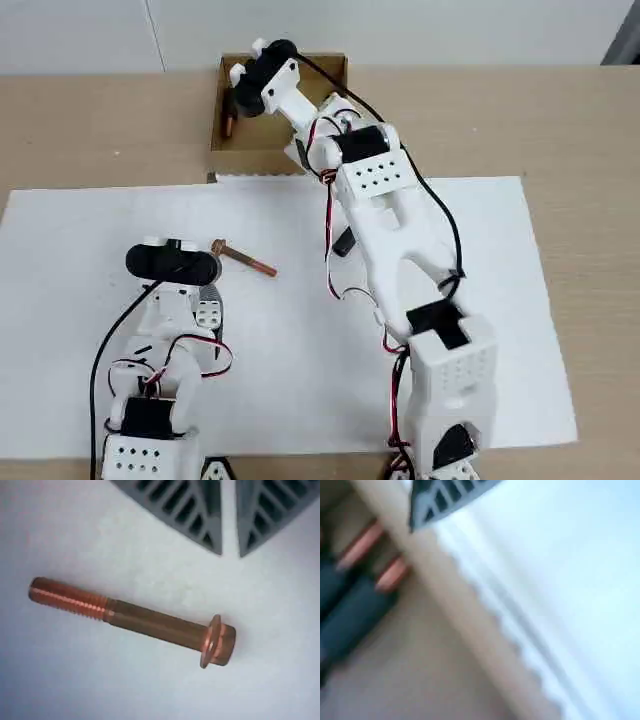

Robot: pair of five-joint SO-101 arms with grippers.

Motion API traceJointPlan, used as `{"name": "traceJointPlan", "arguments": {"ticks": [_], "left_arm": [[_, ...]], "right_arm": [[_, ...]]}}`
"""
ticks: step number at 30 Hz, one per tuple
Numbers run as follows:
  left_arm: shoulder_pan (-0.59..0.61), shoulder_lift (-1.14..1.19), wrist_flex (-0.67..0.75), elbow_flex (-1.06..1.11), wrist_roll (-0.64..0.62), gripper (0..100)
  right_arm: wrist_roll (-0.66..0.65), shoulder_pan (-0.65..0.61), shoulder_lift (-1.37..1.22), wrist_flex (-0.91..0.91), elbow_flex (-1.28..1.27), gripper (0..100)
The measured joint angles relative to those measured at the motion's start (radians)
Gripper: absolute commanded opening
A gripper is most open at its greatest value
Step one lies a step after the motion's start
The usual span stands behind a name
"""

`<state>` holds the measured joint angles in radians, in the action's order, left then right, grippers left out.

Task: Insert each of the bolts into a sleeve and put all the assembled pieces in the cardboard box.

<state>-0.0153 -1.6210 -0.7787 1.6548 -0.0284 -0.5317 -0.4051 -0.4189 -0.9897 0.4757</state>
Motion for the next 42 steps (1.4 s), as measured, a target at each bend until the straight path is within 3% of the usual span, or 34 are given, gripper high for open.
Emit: {"name": "traceJointPlan", "arguments": {"ticks": [9,19,24,31,36,42], "left_arm": [[0.000,0.000,0.000,0.000,0.000,1],[0.000,0.000,0.000,0.000,0.000,1],[0.000,0.000,0.000,0.000,0.000,1],[0.000,0.000,0.000,0.000,0.000,1],[0.000,0.000,0.000,0.000,0.000,1],[0.000,0.000,0.000,0.000,0.000,1]], "right_arm": [[0.163,0.014,0.158,-0.310,0.000,14.6],[0.568,0.014,0.273,-0.635,0.000,14.7],[0.818,0.014,0.273,-0.654,0.000,14.7],[1.062,0.023,0.120,-0.655,0.002,14.7],[1.163,0.028,-0.021,-0.655,0.002,14.7],[1.194,0.028,-0.120,-0.621,0.029,14.7]]}}
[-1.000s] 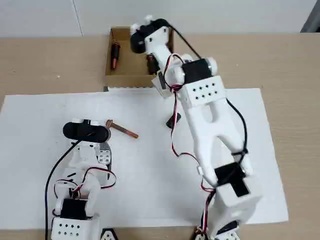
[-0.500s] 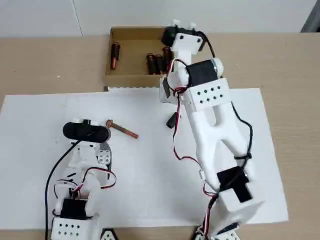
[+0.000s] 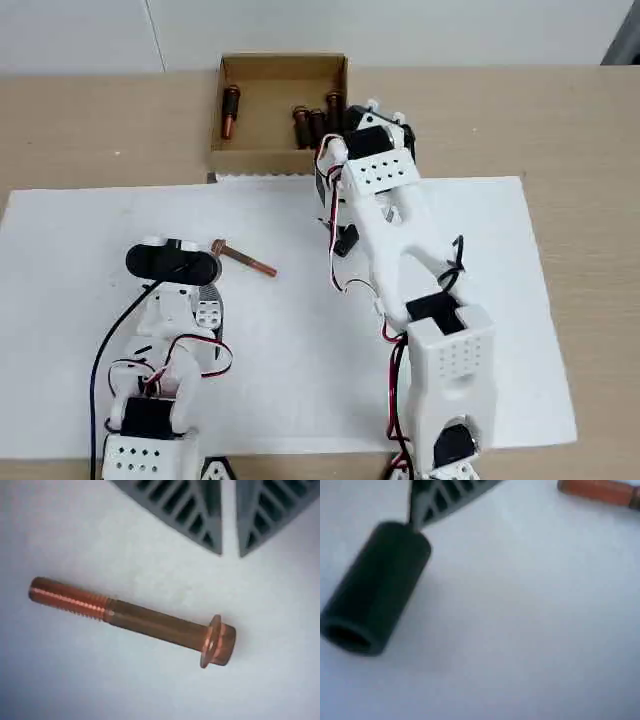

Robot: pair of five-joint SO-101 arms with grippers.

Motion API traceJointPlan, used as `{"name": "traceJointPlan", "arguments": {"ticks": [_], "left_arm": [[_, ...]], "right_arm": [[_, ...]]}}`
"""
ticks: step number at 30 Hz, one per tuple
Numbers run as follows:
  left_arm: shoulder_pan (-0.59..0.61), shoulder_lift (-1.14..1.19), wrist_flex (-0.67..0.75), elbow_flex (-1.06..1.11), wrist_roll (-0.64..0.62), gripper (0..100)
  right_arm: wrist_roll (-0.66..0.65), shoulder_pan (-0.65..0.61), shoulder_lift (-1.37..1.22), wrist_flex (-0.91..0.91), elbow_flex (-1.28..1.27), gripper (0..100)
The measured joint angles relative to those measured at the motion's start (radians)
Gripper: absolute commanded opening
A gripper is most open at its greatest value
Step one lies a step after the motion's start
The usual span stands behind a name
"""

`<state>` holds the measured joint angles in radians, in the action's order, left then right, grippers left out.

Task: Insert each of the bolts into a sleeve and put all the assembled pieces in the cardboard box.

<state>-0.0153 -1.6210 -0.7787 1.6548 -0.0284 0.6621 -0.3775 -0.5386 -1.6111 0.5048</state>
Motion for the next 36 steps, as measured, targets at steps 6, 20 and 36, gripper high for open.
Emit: {"name": "traceJointPlan", "arguments": {"ticks": [6,20,36], "left_arm": [[0.000,0.000,0.000,0.000,0.000,1],[0.000,0.000,0.000,0.000,0.000,1],[0.000,0.000,0.000,0.000,0.000,1]], "right_arm": [[0.000,-0.002,-0.026,0.072,0.000,14.7],[0.000,-0.018,-0.132,0.118,0.008,14.3],[0.002,-0.015,-0.123,0.117,0.009,0.3]]}}
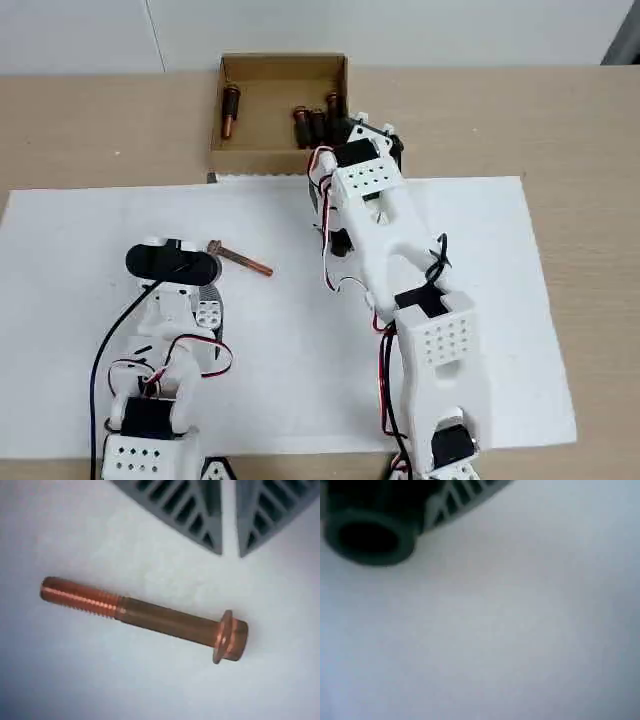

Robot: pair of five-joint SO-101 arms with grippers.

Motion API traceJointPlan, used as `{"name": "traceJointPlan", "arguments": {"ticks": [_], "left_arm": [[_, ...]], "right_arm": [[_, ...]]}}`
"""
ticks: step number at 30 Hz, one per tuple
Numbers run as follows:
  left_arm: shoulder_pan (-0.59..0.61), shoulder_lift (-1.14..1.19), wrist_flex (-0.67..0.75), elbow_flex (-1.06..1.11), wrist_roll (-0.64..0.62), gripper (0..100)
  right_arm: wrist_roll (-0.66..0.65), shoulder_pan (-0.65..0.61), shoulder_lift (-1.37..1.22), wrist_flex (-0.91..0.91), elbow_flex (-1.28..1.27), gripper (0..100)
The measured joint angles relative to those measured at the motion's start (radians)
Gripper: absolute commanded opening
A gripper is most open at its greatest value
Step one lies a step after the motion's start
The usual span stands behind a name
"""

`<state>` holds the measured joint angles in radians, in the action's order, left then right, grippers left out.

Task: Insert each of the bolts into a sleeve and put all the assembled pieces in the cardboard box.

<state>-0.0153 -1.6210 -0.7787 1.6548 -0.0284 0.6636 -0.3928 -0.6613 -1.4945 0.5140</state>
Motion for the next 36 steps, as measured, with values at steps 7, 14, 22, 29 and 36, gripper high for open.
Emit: {"name": "traceJointPlan", "arguments": {"ticks": [7,14,22,29,36], "left_arm": [[0.000,0.000,0.000,0.000,0.000,1],[0.040,0.000,0.000,-0.078,0.000,1],[0.072,0.000,-0.198,-0.362,0.002,1],[0.075,-0.002,-0.417,-0.526,0.002,1],[0.078,0.199,-0.546,-0.710,-0.040,1]], "right_arm": [[-0.002,-0.023,0.170,-0.041,0.000,0.3],[-0.002,-0.061,0.407,-0.155,0.000,0.3],[-0.025,-0.063,0.647,-0.169,0.000,0.3],[-0.071,-0.061,0.895,-0.175,-0.175,0.3],[-0.074,-0.061,1.157,-0.175,-0.509,0.3]]}}
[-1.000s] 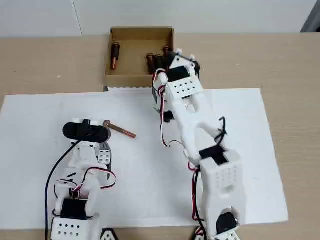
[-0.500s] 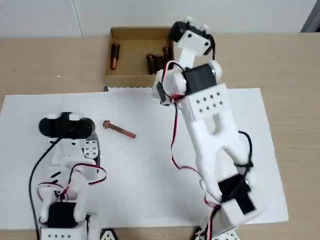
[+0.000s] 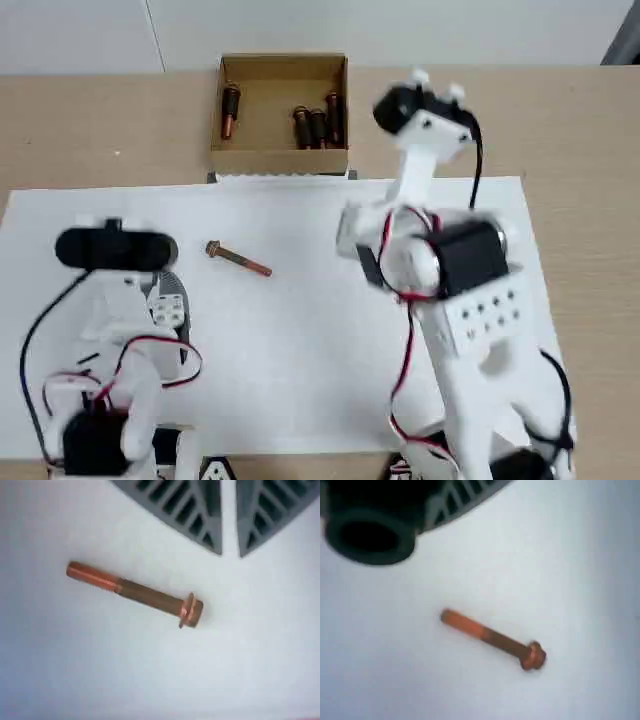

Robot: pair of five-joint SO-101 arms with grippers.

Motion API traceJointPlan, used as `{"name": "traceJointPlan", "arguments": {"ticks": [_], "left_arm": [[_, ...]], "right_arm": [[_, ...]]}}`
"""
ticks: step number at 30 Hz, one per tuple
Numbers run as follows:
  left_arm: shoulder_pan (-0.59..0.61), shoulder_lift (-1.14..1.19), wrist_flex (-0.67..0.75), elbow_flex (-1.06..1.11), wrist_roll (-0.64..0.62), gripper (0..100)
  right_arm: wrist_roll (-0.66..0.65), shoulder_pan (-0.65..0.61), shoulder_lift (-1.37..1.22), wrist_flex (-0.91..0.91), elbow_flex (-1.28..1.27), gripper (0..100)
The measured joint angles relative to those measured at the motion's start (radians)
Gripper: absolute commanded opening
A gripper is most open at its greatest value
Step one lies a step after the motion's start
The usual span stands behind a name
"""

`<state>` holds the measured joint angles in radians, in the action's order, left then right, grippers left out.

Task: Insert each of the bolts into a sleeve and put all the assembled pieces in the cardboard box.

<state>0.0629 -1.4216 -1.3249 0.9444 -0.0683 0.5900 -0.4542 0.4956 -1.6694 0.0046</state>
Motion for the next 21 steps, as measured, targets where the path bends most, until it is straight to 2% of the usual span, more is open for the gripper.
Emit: {"name": "traceJointPlan", "arguments": {"ticks": [5,11,16,21], "left_arm": [[0.000,0.287,-0.069,-0.207,-0.152,1],[0.000,0.601,-0.121,-0.414,-0.302,1],[0.000,0.798,-0.121,-0.468,-0.468,1],[-0.009,0.937,-0.121,-0.468,-0.632,1]], "right_arm": [[-0.006,0.040,0.164,0.023,-0.198,0.3],[-0.038,0.170,0.341,0.075,-0.427,0.3],[-0.049,0.272,0.480,0.138,-0.605,0.3],[-0.052,0.322,0.629,0.173,-0.743,0.3]]}}
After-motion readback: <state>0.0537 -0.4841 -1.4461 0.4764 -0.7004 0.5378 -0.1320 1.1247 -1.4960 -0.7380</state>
